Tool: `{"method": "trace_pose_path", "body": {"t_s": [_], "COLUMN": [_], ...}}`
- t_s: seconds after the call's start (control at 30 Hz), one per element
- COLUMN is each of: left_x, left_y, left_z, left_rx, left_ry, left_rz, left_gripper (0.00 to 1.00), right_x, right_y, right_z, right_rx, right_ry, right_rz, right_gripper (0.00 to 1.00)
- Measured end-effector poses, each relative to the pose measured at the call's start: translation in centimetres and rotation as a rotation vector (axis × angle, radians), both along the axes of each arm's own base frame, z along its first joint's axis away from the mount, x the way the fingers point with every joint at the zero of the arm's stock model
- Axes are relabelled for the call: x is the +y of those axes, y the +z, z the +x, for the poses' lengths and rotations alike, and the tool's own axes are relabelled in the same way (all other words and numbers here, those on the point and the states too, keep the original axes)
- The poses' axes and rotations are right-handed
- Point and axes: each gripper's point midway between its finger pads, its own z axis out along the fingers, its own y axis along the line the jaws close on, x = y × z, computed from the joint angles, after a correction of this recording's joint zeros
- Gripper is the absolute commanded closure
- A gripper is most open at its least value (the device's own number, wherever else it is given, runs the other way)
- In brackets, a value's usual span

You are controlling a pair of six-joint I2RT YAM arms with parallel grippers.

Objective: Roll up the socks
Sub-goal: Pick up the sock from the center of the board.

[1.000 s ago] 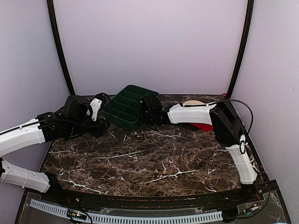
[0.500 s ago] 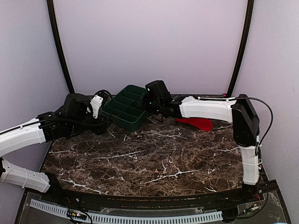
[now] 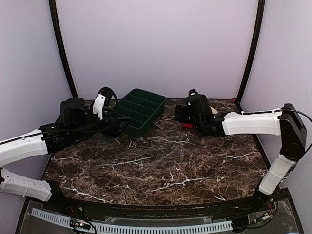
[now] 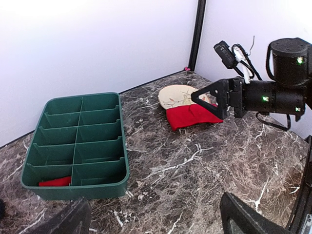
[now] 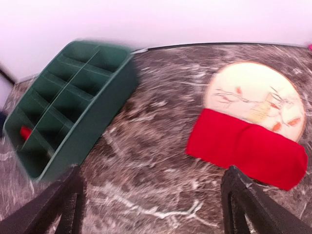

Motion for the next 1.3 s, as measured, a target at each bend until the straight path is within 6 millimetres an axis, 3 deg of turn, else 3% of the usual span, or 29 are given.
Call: {"method": "trace_pose_path", "body": {"t_s": [0.03,0.17,0.3,0.4,0.6,0.83,1.1,1.3], "left_x": [-0.4,-1.6,-2.3,-2.2,-1.4,-1.1,-1.0,-0.9], "left_y": [0.1,-0.3,-1.6,-1.8,-2.1,-4.3,-4.5,-4.4], "left_z": [-0.1,0.3,0.7,0.9,1.6,2.4,2.4,2.5], "left_rx": [-0.002,0.015,0.041,0.04,0.046,0.118,0.144,0.149], "left_ry": [-0.018,-0.054,-0.069,-0.055,0.004,0.064,0.074,0.084], "left_rz": [-0.007,-0.001,0.025,0.034,0.045,0.093,0.087,0.08], "left_gripper": [0.01,0.01,0.06,0.08,0.09,0.1,0.1,0.11], "right_x": [-1.3,-3.6,-4.0,-4.5,-5.0,-5.6,-6.4,-8.9], "right_y": [-0.1,-0.4,-1.0,-2.2,-6.4,-11.3,-12.8,-14.6], "right_z": [0.5,1.1,0.9,0.5,0.5,0.0,1.2,2.4], "right_rx": [-0.001,-0.007,0.002,0.042,0.192,0.36,0.41,0.46], "right_ry": [-0.015,-0.039,-0.018,0.002,0.068,0.15,0.13,0.075], "right_rz": [-0.007,-0.056,-0.157,-0.271,-0.55,-0.777,-0.909,-0.98], "right_gripper": [0.0,0.0,0.0,0.09,0.14,0.15,0.18,0.23]}}
